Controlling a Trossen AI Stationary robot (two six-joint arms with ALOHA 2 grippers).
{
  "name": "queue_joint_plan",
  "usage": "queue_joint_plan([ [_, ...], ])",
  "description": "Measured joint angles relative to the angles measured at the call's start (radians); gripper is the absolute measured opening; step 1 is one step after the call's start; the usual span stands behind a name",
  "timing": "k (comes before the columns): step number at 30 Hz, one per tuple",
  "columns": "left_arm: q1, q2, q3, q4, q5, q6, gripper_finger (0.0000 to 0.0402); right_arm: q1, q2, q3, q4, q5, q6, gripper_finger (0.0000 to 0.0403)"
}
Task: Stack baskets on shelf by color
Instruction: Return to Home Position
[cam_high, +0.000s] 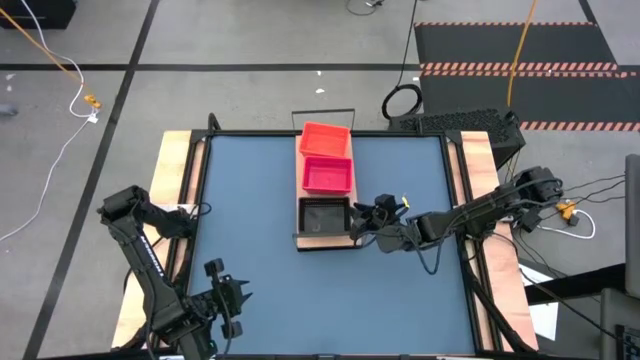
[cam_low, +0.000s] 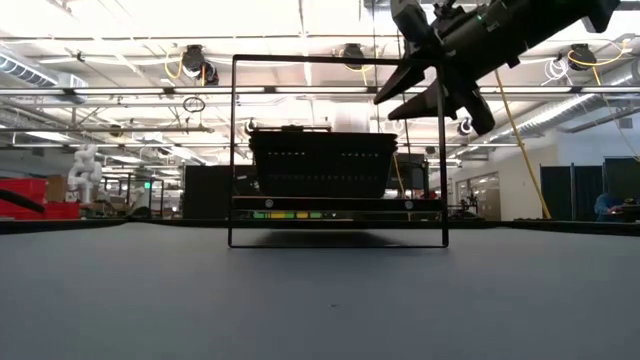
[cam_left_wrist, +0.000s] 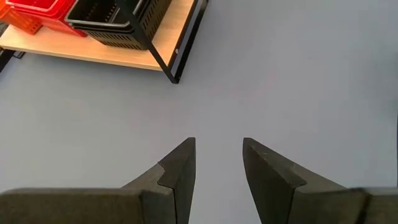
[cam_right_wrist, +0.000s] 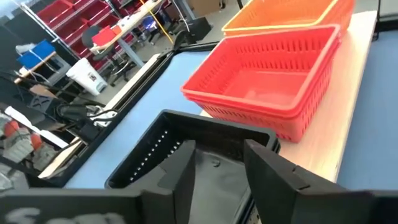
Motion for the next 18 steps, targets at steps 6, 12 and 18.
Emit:
queue_joint_plan([
  [6, 0.000, 0.000, 0.000, 0.001, 0.000, -0.007, 0.0136, 0.004, -0.004, -0.001, 0.038, 0.002, -0.108, 0.0141],
  [12, -0.001, 0.000, -0.045, 0.038, -0.096, 0.014, 0.0136, 0.069, -0.097, -0.002, 0.141, 0.071, -0.452, 0.0141],
  [18, 0.041, 0.000, -0.143, 0.060, -0.184, 0.067, 0.0136, 0.110, -0.225, -0.002, 0.222, -0.243, -0.908, 0.0131],
])
